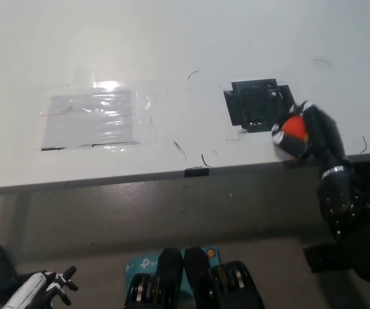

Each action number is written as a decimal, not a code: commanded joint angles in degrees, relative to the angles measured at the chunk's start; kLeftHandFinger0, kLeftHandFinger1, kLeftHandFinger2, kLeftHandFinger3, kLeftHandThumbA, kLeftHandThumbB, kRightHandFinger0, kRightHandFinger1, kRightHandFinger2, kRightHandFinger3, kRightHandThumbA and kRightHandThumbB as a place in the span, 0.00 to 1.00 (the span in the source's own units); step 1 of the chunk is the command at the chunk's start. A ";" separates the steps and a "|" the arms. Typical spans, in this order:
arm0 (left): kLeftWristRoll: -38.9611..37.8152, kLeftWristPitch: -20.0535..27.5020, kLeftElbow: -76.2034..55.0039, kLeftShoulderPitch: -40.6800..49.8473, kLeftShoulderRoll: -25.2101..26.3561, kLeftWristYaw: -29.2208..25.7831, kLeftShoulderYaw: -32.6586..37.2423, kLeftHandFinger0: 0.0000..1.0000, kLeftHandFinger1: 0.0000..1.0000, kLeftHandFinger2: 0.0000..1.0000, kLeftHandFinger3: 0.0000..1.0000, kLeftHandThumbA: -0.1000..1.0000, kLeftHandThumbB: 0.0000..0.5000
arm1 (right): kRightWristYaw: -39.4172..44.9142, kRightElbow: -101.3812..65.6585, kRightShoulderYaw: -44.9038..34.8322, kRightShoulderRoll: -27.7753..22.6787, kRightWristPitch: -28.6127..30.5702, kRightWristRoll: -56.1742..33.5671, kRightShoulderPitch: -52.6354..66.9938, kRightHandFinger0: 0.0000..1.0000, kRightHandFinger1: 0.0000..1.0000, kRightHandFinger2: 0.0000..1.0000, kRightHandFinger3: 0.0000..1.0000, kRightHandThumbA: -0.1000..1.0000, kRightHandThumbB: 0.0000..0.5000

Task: The robot uses right hand to squeeze a small tennis ball placed on the black area of the table

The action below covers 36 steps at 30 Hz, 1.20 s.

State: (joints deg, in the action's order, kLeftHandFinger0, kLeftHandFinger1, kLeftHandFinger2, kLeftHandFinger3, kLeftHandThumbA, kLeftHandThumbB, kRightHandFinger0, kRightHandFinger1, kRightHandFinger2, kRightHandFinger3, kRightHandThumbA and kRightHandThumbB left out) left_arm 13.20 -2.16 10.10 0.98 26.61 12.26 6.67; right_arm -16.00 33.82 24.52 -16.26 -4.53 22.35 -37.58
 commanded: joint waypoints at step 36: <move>0.24 -0.32 -1.57 -0.15 1.03 1.11 -0.58 0.16 0.15 0.36 0.47 1.00 0.98 | 6.78 0.47 6.69 2.34 -12.02 19.35 -8.31 1.00 1.00 1.00 1.00 0.96 1.00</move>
State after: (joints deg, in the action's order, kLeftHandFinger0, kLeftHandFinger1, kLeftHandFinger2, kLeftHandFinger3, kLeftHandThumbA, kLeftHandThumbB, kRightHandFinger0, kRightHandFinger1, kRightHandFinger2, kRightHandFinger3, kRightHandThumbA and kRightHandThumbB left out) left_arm 13.27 -2.68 9.62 0.84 26.66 13.18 6.58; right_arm -11.57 38.62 33.28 -13.56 -15.13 41.66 -44.97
